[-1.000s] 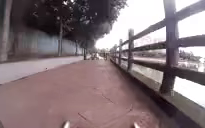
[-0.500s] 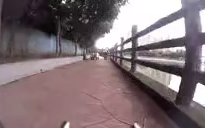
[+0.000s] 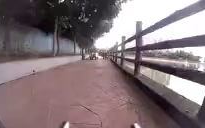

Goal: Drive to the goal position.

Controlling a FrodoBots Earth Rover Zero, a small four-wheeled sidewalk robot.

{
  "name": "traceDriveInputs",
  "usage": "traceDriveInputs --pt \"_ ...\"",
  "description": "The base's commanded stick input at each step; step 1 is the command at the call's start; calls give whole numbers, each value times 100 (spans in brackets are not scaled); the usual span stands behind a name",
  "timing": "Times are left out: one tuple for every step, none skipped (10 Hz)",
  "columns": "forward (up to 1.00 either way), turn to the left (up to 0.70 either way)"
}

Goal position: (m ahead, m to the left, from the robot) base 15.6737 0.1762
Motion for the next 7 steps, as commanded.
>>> traceDriveInputs --pt "70 0" --pt "70 0" --pt "70 0" --pt "70 0" --pt "70 0" --pt "70 0" --pt "70 0"
